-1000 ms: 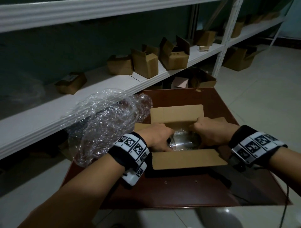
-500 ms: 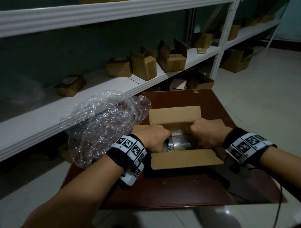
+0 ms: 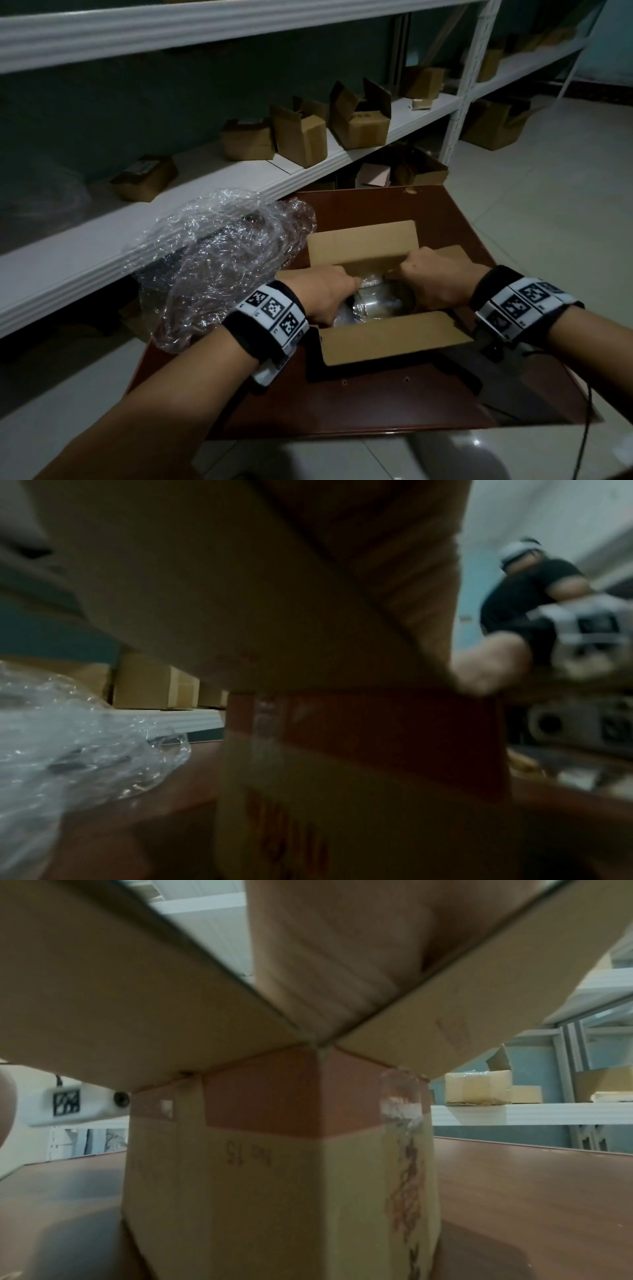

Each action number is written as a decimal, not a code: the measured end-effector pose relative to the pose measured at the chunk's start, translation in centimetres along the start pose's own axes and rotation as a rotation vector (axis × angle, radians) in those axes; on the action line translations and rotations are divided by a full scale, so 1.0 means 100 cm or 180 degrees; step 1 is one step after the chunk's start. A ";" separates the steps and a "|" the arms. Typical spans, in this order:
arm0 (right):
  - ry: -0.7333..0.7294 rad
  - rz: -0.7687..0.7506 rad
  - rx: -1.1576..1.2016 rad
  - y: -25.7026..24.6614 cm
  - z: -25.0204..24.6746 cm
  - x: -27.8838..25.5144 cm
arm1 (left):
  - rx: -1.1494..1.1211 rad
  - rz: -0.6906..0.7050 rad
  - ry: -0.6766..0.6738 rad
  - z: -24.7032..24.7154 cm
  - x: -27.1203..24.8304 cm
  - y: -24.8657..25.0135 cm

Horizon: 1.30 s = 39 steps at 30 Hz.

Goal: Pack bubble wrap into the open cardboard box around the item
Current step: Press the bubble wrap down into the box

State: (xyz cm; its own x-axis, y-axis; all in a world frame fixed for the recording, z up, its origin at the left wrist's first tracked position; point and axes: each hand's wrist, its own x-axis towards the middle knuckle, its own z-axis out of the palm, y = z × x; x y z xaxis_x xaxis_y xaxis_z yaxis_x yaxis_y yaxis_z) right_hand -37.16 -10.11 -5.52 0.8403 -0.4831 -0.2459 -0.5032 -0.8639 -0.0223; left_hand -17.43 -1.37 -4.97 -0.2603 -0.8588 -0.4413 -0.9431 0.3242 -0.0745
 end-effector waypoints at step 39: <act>-0.0270 0.0499 0.0209 0.002 -0.010 0.003 | -0.1200 -0.0291 0.1125 0.009 0.001 -0.013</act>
State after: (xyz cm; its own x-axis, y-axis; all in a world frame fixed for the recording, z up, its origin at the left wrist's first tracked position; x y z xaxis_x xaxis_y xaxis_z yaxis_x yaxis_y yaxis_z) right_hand -36.79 -10.57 -4.65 0.7319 -0.5950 -0.3322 -0.6411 -0.7664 -0.0397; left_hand -16.06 -1.49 -5.66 -0.1659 -0.9795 -0.1145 -0.9573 0.1321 0.2572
